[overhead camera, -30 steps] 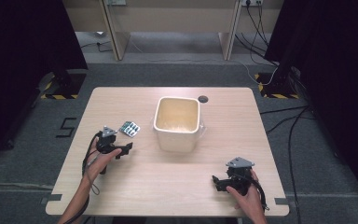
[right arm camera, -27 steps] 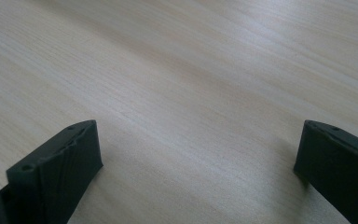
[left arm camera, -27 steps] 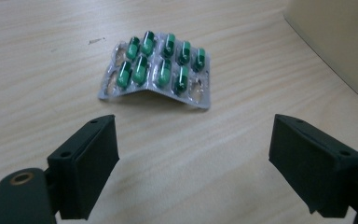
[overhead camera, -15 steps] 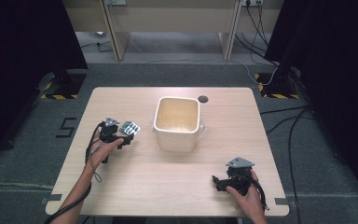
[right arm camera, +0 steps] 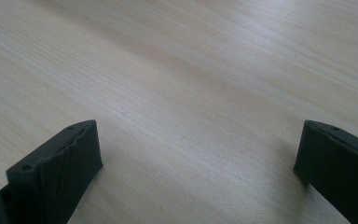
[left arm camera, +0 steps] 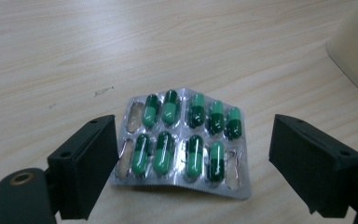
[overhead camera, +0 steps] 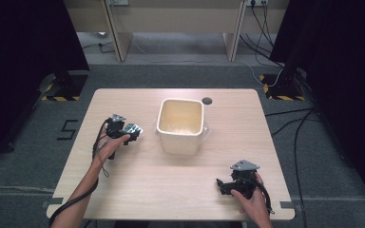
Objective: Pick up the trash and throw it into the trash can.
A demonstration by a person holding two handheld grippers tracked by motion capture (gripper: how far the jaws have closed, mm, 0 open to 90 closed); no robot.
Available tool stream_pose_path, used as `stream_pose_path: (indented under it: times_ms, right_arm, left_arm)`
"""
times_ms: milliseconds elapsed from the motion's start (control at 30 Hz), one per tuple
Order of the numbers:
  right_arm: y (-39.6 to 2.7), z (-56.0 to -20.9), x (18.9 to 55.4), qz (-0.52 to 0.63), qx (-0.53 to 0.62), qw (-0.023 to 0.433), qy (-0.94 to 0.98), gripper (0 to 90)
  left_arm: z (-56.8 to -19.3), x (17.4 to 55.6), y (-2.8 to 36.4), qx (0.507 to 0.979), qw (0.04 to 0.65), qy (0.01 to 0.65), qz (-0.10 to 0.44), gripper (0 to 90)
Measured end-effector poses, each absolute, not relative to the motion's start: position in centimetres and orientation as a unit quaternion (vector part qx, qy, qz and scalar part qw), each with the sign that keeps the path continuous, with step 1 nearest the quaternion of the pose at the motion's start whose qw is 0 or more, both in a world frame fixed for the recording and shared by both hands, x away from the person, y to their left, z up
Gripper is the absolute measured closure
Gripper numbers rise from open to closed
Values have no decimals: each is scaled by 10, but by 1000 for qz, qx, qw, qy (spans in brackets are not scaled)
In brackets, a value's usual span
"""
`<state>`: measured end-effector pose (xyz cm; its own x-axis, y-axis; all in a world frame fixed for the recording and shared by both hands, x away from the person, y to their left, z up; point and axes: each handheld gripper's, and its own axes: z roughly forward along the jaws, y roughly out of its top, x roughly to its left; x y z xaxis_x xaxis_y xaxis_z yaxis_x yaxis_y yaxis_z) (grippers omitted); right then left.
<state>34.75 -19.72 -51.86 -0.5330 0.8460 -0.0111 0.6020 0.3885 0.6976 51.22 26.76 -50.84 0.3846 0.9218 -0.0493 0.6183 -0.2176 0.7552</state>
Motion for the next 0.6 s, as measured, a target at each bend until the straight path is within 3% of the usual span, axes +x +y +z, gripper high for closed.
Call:
stream_pose_path:
  times_ms: [600]
  right_arm:
    - [-197, -519, 348, 328, 445, 187, 812, 4]
  left_arm:
    - [-516, 527, 262, 773, 316, 512, 200, 144]
